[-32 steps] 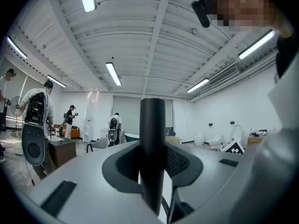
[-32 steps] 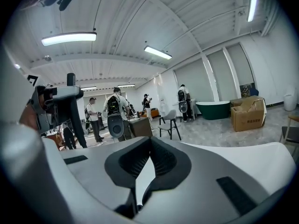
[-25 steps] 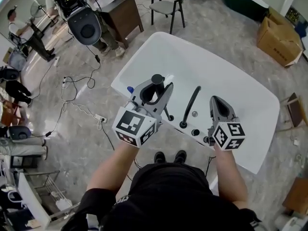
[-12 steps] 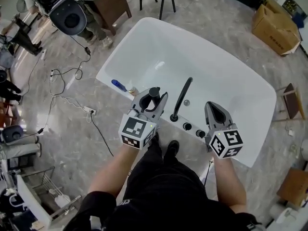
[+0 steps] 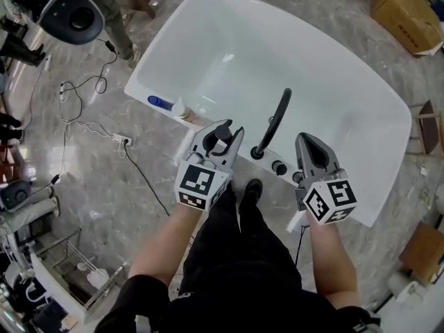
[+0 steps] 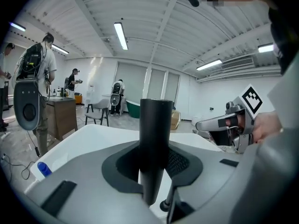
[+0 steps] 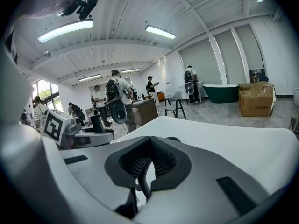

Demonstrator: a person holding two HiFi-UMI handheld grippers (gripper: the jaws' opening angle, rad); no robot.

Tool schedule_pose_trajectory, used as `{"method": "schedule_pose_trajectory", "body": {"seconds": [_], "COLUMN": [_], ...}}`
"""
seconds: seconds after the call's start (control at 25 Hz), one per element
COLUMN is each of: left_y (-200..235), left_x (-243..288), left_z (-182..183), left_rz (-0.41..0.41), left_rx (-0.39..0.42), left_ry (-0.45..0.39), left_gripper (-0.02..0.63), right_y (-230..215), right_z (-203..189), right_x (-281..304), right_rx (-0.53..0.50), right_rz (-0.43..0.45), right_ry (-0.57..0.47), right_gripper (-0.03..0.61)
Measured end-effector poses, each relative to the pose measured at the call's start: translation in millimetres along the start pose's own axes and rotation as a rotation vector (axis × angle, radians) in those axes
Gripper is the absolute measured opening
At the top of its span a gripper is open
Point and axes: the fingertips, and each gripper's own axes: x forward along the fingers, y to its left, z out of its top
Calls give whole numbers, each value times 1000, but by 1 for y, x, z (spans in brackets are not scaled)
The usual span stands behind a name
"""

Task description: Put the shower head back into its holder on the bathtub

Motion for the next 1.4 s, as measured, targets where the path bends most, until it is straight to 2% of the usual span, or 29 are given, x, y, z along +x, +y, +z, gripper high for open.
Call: {"method": "schedule_pose_trajectory", "body": {"seconds": [0.16,0.44,0.72,1.0,1.4], "left_y": [13,21,21,21,20], "left_x": [18,48,64,75,79], "left_z": [-31,-93,-142,-175,-214], "left_rz": [-4,-26,-31,-22,14], "left_rx": [-12,-30,-32,-13,-14], "left_ry": [27,90,139,136,180], "left_gripper": [121,121,123,124,127], "right_y": [-7,-24,-34,-43,-41], "right_z": [-26,-64,-95,-124,-136], "right_x": [15,35,35,33,27], "right_rx": [11,62,83,134,112], "right_rz": [-5,-26,-30,-31,7], "right_ry": [40,49,79,110,134], "right_gripper": [14,14,14,14,14]}}
